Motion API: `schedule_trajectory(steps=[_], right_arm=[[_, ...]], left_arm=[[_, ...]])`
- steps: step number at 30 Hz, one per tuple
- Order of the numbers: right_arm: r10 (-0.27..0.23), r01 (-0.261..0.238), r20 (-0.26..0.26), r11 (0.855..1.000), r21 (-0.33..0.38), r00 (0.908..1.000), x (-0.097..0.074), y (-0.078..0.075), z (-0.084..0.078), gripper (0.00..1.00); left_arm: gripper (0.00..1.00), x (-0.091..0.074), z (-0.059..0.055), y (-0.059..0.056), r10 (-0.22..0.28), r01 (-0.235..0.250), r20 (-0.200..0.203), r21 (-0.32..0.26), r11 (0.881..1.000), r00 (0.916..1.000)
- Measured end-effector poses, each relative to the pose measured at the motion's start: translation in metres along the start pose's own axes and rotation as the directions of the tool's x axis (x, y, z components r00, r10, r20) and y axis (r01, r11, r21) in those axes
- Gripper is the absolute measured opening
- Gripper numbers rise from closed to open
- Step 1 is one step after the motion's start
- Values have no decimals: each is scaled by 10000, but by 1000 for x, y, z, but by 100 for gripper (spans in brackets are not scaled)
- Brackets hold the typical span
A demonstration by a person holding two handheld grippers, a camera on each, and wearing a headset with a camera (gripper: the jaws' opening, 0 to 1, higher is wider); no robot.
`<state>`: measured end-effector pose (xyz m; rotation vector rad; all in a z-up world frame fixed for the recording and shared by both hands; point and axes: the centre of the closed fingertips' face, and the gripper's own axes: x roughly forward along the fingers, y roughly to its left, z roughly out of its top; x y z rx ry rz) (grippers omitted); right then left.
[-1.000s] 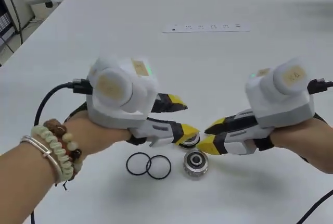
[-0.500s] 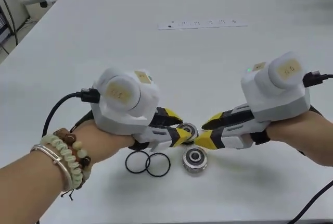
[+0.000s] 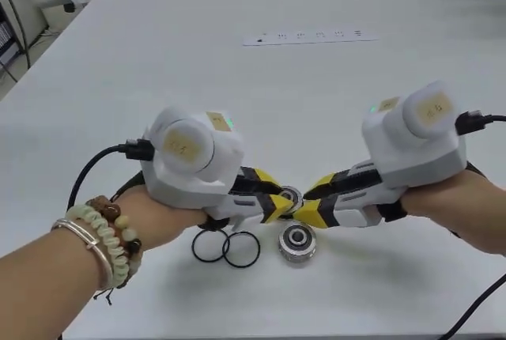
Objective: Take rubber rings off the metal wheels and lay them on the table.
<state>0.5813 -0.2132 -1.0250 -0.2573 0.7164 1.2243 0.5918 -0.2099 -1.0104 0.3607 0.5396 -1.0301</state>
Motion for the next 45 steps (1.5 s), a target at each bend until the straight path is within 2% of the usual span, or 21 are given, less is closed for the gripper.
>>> schedule_trajectory(steps=[8, 11, 17, 26, 29, 31, 35, 37, 40, 42, 43, 44, 45], right_arm=[[-126, 123, -64, 9994, -329, 9999, 0, -2, 1, 17], [-157, 142, -247, 9982, -588, 9996, -1, -2, -2, 11], [-196, 170, -296, 9961, -867, 9994, -1, -2, -2, 10], [-528, 484, -376, 9928, -1092, 9979, -2, -8, 0, 0], [-520, 497, -392, 9971, -569, 9979, -2, -9, -1, 0], [-503, 504, -350, 9987, 43, 9981, -2, -10, -1, 0], [-329, 342, -116, 9878, 1519, 9994, -4, -12, -1, 0], [-240, 200, 164, 9771, 2118, 9996, -5, -13, 0, 0], [-159, -17, 533, 9488, 3158, 9985, -7, -16, 3, 0], [-188, -269, 1143, 9224, 3854, 9933, -9, -19, 10, 0], [107, -713, 1352, 8890, 4522, 9908, -10, -14, 13, 0], [107, -654, 1217, 8879, 4554, 9925, -9, -14, 9, 0], [-28, -472, 1138, 8996, 4341, 9935, -8, -15, 6, 0]], left_arm=[[14, -1, 1, 0, 91, -90, 143, -92, 9999, 9999], [14, -1, 1, 0, 119, -117, 185, -108, 9999, 9998], [14, -2, 2, 0, 170, -166, 245, -174, 9997, 9996], [14, -4, 1, 1, 237, -231, 235, -292, 9993, 9994], [14, -4, 1, 1, 252, -246, 223, -260, 9994, 9994], [14, -4, 1, 1, 260, -255, 215, -254, 9994, 9994], [14, -4, 1, 1, 247, -243, 191, -209, 9995, 9995], [14, -4, 1, 0, 242, -239, 177, -174, 9996, 9995], [14, -4, 1, 1, 229, -226, 171, -160, 9996, 9996], [14, -4, 1, 0, 207, -204, 173, -176, 9996, 9996], [14, -4, 1, 1, 206, -203, 175, -170, 9996, 9996], [14, -4, 1, 1, 206, -203, 173, -169, 9997, 9996], [14, -4, 1, 1, 201, -198, 174, -165, 9997, 9996]])
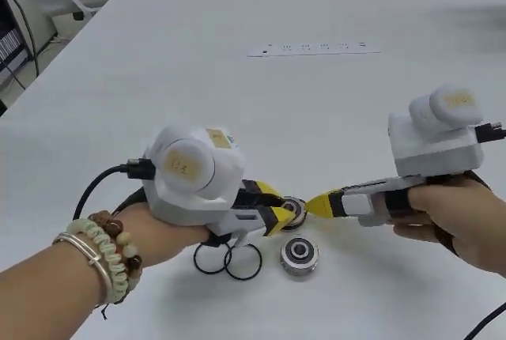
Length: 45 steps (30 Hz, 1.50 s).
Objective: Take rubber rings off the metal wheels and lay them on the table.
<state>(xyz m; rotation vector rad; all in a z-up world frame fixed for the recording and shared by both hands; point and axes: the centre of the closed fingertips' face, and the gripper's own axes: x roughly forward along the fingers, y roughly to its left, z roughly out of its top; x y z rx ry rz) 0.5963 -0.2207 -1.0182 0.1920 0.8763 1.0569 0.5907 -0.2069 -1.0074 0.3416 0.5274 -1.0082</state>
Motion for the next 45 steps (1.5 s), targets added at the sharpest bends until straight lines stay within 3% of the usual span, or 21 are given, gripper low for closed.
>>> schedule_trajectory(steps=[11, 34, 45], right_arm=[[72, -81, 124, 9969, 783, 9999, -1, 10, 1, 0], [179, -181, -65, 9996, -218, 9998, 2, 24, 9, 0], [85, -98, -212, 9980, -631, 9997, 1, 24, 10, 0]], left_arm=[[14, 0, 0, 0, 29, -29, 161, -35, 10000, 9999], [14, 1, 0, 1, 182, -184, 239, 98, 9998, 9995], [14, 1, 1, 1, 153, -156, 291, 103, 9998, 9995]])
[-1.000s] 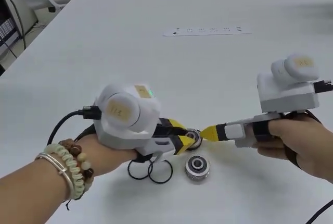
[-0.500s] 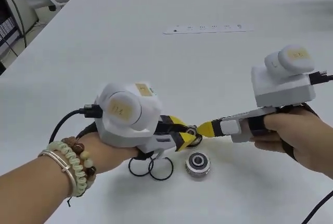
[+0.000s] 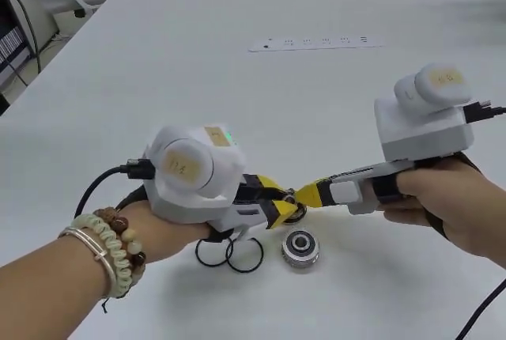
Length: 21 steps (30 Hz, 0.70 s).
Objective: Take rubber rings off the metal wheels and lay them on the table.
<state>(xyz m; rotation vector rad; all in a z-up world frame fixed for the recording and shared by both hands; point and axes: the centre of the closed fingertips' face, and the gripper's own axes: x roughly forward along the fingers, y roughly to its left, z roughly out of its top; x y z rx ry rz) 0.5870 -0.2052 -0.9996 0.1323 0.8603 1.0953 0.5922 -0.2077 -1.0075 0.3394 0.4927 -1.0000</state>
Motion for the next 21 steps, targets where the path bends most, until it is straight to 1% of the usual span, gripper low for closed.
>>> schedule_trajectory(steps=[13, 14, 15, 16, 17, 18, 19, 20, 21], right_arm=[[143, -143, 101, 9999, -65, 9998, 0, 3, 3, 0], [323, -322, 107, 9995, -30, 9994, 0, 6, 3, 0], [767, -775, 639, 9969, 103, 9950, 1, 15, 12, 0], [801, -838, 853, 9956, 414, 9931, -1, 17, 18, 0], [452, -458, 373, 9988, 181, 9983, -2, 11, 12, 0], [240, -211, 519, 9983, -544, 9984, -1, 8, 13, 0], [377, -367, 457, 9990, -237, 9982, 0, 12, 11, 0], [454, -456, 442, 9990, 31, 9980, 1, 11, 10, 0], [404, -410, 452, 9991, 106, 9982, 1, 9, 10, 0]], left_arm=[[14, 0, 0, -1, -82, 82, 65, 34, 10000, 9999], [14, 0, 0, -1, -82, 82, 67, 39, 10000, 9999], [14, 0, 1, -1, -81, 81, 65, 58, 10000, 9999], [14, 0, 1, -1, -77, 76, 63, 54, 10000, 10000], [14, 0, 0, -1, -71, 71, 62, 37, 10000, 10000], [14, 0, 1, -1, -65, 65, 62, 51, 10000, 10000], [14, 0, 1, -1, -63, 62, 62, 73, 10000, 10000], [14, 1, 1, -1, -61, 61, 64, 83, 9999, 10000], [14, 1, 1, -1, -62, 61, 61, 96, 9999, 10000]])
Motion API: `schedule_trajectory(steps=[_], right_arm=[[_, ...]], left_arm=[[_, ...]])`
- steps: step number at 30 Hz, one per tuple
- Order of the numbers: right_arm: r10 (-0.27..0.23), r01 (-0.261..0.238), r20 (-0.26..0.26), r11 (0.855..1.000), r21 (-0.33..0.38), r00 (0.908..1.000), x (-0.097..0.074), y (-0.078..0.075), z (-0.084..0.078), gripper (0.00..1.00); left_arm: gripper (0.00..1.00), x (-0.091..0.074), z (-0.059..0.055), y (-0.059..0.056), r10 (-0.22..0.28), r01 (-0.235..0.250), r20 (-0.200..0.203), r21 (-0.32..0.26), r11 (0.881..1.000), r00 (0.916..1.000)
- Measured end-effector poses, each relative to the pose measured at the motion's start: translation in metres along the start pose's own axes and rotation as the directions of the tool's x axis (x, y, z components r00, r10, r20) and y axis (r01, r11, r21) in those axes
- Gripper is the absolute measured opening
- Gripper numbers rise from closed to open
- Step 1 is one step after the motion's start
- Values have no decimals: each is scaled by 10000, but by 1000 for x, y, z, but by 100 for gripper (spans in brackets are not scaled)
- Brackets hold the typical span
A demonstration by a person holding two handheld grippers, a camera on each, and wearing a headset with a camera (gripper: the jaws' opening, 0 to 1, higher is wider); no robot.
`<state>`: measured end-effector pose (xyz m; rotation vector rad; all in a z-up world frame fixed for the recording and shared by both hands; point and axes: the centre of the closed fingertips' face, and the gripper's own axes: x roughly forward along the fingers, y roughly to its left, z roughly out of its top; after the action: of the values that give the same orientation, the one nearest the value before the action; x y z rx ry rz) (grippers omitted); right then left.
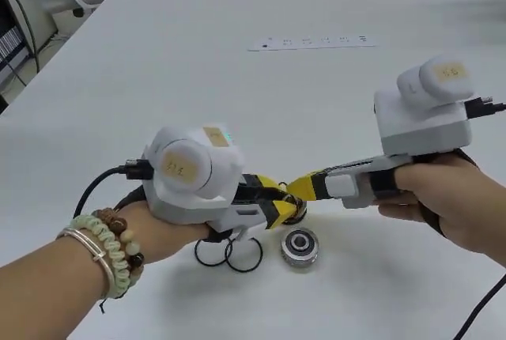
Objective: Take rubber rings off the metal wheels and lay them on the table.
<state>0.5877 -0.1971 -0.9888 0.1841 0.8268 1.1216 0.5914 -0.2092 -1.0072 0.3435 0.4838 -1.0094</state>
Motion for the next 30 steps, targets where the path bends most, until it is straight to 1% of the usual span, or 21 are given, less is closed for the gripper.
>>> schedule_trajectory(steps=[3, 4, 6, 10, 12, 14, 17, 21, 23, 24, 25, 27, 30], right_arm=[[-158, 158, -28, 9999, -55, 9999, -1, -4, -1, 0], [-224, 224, -84, 9997, -50, 9997, -1, -6, -3, 0], [-319, 319, -175, 9995, -6, 9993, -1, -9, -6, 0], [-540, 544, -397, 9985, 92, 9978, 0, -15, -13, 0], [-623, 628, -446, 9980, 105, 9971, -1, -17, -14, 0], [-689, 696, -485, 9975, 124, 9964, -1, -18, -15, 0], [-706, 714, -440, 9973, 161, 9965, -2, -19, -15, 0], [-737, 746, -376, 9970, 221, 9966, -3, -20, -14, 0], [-779, 787, -369, 9967, 203, 9963, -4, -21, -14, 0], [-918, 925, -433, 9956, 148, 9948, -5, -24, -16, 0], [-927, 932, -443, 9956, 87, 9947, -6, -24, -16, 0], [-881, 889, -412, 9958, 196, 9953, -6, -24, -16, 0], [-925, 929, -446, 9957, 61, 9947, -7, -23, -16, 0]], left_arm=[[14, 1, 1, -1, 22, -22, -97, 18, 10000, 10000], [14, 1, 1, -1, 41, -39, -244, 108, 9999, 9997], [14, 2, 2, -2, 28, -17, -408, 272, 9996, 9992], [14, 1, 1, -2, -29, 42, -593, 210, 9998, 9982], [15, 1, 1, -2, -51, 72, -660, 316, 9995, 9978], [17, -1, 4, -2, -38, 67, -647, 450, 9990, 9979], [23, -4, 8, -1, -55, 85, -650, 453, 9989, 9979], [25, -9, 12, -1, -7, 36, -620, 468, 9989, 9981], [26, -12, 17, -1, -10, 39, -527, 556, 9984, 9986], [27, -13, 19, -1, 8, 19, -492, 555, 9985, 9988], [28, -15, 23, 0, 33, -13, -406, 513, 9987, 9992], [31, -18, 29, 0, 13, -5, -234, 347, 9994, 9997], [34, -23, 35, -1, -81, 85, -151, 229, 9997, 9999]])
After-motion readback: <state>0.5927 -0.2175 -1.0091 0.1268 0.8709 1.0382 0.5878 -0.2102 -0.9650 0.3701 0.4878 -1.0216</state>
